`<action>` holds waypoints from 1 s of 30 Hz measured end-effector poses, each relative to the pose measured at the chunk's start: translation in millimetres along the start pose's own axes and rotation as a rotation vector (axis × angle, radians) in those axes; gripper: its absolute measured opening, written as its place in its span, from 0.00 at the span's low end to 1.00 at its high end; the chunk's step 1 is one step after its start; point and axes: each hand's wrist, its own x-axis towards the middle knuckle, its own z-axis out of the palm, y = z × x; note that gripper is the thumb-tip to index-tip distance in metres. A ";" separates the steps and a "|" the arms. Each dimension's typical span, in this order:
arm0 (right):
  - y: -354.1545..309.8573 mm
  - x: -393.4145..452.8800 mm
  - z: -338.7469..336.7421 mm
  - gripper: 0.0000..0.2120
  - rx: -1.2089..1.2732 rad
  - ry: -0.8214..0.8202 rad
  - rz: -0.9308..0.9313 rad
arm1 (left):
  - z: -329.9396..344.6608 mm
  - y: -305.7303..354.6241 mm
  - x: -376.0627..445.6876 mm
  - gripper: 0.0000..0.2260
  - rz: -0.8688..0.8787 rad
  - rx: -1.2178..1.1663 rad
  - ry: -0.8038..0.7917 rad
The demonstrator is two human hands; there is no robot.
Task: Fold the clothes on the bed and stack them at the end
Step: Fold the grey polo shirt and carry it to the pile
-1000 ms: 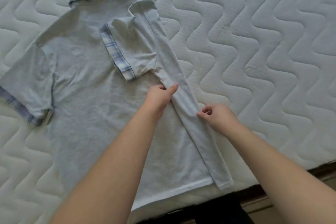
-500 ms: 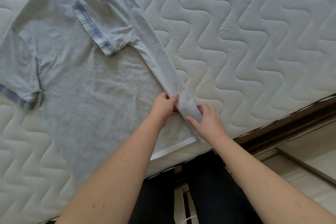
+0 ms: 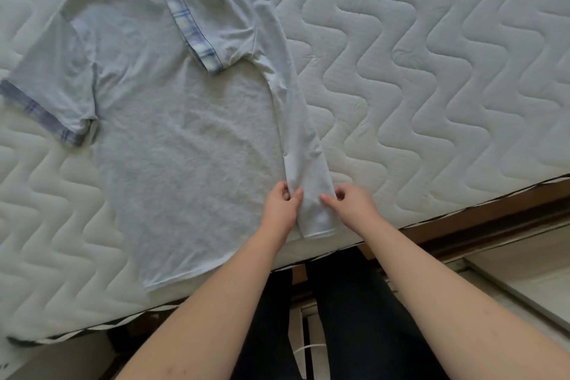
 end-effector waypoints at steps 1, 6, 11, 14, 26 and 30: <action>1.3 -1.1 0.9 0.14 -0.019 -0.002 -0.001 | 0.4 -6.2 -4.0 0.02 0.019 0.049 0.033; 15.4 -11.1 5.3 0.13 -0.084 -0.019 0.049 | 9.7 -33.9 -25.5 0.06 -0.010 0.264 0.141; 20.0 -16.7 -0.3 0.15 -0.089 -0.094 0.072 | 3.7 -36.6 -25.8 0.07 -0.024 0.267 0.012; 24.7 -19.2 -1.8 0.17 -0.142 -0.100 0.149 | -5.7 -42.2 -29.5 0.06 -0.010 0.355 0.067; -34.1 19.4 -13.9 0.16 -0.108 0.205 -0.115 | -26.8 91.5 53.6 0.14 0.348 0.294 0.330; -73.5 44.9 -18.0 0.21 0.010 0.222 -0.182 | -21.0 155.1 109.5 0.16 0.223 0.393 0.280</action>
